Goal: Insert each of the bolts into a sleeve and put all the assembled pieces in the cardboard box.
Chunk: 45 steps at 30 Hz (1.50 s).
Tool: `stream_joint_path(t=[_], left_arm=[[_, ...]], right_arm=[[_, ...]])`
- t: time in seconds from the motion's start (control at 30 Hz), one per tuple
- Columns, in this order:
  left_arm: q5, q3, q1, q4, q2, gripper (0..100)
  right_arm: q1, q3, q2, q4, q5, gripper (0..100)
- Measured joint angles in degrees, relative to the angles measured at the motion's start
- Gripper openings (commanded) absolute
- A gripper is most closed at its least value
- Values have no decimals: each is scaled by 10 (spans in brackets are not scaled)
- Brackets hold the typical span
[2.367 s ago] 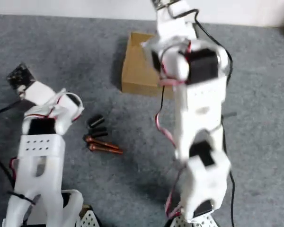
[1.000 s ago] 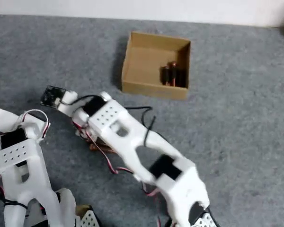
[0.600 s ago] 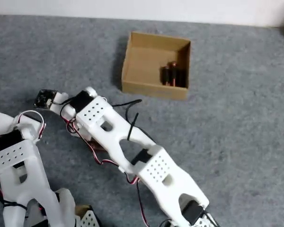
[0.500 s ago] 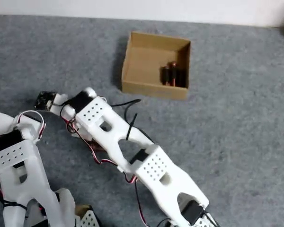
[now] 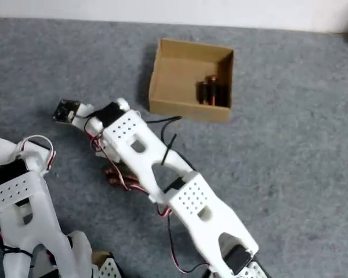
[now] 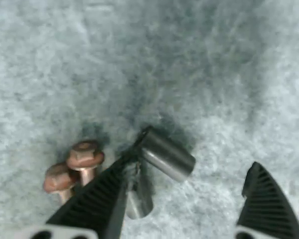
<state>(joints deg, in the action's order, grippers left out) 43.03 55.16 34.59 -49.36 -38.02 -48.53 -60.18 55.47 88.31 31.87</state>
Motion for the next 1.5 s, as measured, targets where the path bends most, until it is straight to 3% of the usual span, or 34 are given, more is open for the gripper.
stream_joint_path(t=[0.57,0.67,0.77,1.33,1.5], left_arm=[[0,0,1,0,0,14],[0,0,1,0,0,14],[0,0,1,0,0,14],[0,0,1,0,0,14],[2,3,-12,0,0,14]], right_arm=[[1,-6,71,-14,0,296],[1,-6,71,-14,0,200],[-3,-6,71,-15,25,5],[-10,-11,74,-13,34,7],[-4,-90,73,81,25,7]])
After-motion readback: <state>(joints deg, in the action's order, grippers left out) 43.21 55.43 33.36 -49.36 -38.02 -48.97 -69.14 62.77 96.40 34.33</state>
